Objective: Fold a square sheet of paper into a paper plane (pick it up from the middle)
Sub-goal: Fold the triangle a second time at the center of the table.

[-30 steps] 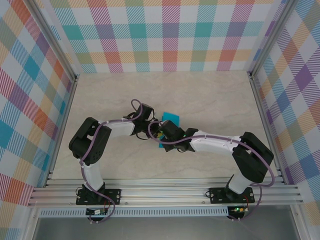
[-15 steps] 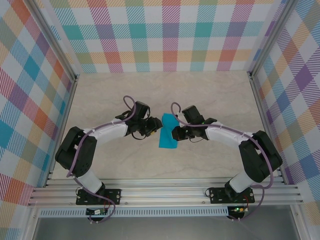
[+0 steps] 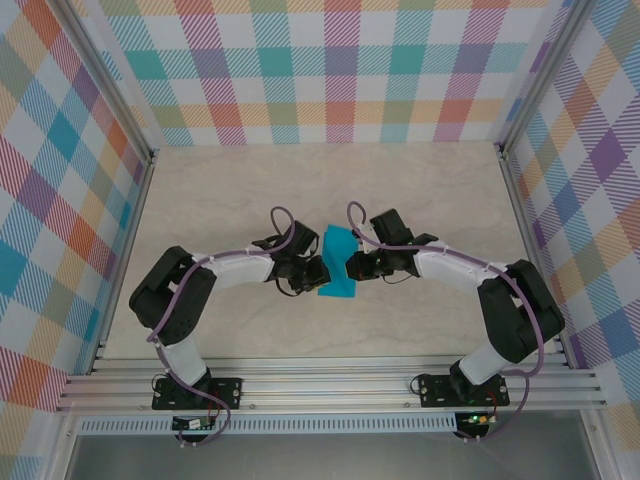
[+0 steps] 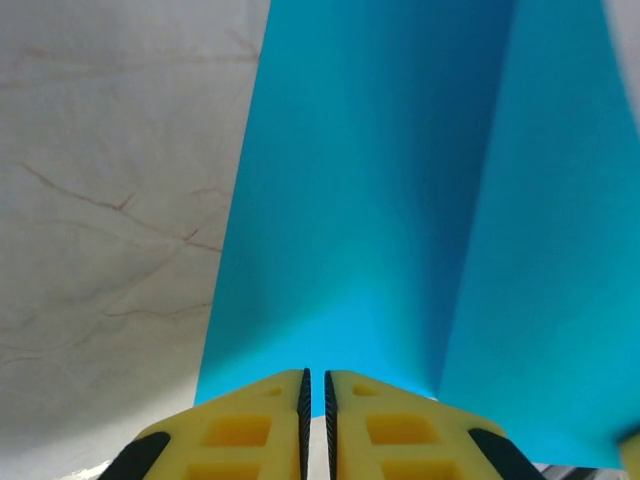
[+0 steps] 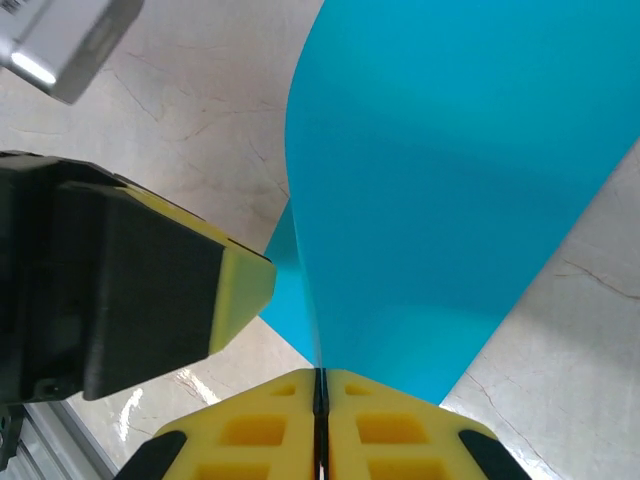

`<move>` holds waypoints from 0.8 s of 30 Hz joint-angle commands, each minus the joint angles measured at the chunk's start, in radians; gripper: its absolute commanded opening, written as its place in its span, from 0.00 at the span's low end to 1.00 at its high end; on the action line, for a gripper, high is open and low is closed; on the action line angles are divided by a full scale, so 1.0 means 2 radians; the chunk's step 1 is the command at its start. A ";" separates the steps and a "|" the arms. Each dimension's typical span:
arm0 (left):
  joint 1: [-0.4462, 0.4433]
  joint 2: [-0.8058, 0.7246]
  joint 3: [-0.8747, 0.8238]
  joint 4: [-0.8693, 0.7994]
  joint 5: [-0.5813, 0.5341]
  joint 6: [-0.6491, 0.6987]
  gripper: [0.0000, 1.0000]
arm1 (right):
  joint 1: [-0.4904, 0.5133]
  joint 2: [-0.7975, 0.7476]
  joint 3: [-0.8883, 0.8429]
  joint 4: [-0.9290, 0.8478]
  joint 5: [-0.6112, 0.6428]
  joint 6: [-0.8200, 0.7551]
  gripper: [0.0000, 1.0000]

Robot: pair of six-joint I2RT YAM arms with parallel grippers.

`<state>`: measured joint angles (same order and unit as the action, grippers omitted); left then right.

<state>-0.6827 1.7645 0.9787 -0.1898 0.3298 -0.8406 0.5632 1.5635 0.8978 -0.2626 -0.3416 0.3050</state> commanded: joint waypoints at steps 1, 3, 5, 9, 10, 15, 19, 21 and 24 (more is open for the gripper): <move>-0.007 0.008 0.002 -0.010 -0.004 0.003 0.14 | -0.002 0.009 0.012 -0.009 -0.005 -0.009 0.10; -0.008 0.016 0.000 -0.008 -0.003 0.005 0.14 | -0.002 0.012 0.013 -0.009 -0.005 -0.008 0.10; -0.008 0.022 0.000 -0.015 -0.011 0.009 0.13 | -0.002 0.016 0.016 -0.011 -0.001 -0.008 0.11; -0.008 0.025 -0.001 -0.062 -0.052 0.025 0.11 | -0.002 0.027 0.024 -0.019 0.004 -0.010 0.11; -0.008 0.024 -0.004 -0.069 -0.061 0.028 0.11 | -0.002 0.030 0.026 -0.018 0.003 -0.010 0.11; -0.008 0.014 -0.005 -0.096 -0.089 0.046 0.10 | -0.002 0.048 0.043 -0.024 -0.020 -0.014 0.12; -0.007 0.004 0.001 -0.114 -0.113 0.054 0.11 | -0.002 0.059 0.059 -0.038 -0.010 -0.016 0.12; -0.007 0.002 0.002 -0.109 -0.111 0.052 0.11 | -0.002 0.067 0.065 -0.044 -0.008 -0.021 0.11; -0.007 0.004 0.001 -0.094 -0.095 0.054 0.12 | -0.002 0.080 0.073 -0.048 -0.010 -0.024 0.12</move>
<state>-0.6933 1.7725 0.9863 -0.2924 0.1841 -0.7567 0.5632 1.6943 1.0142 -0.3267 -0.3496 0.2901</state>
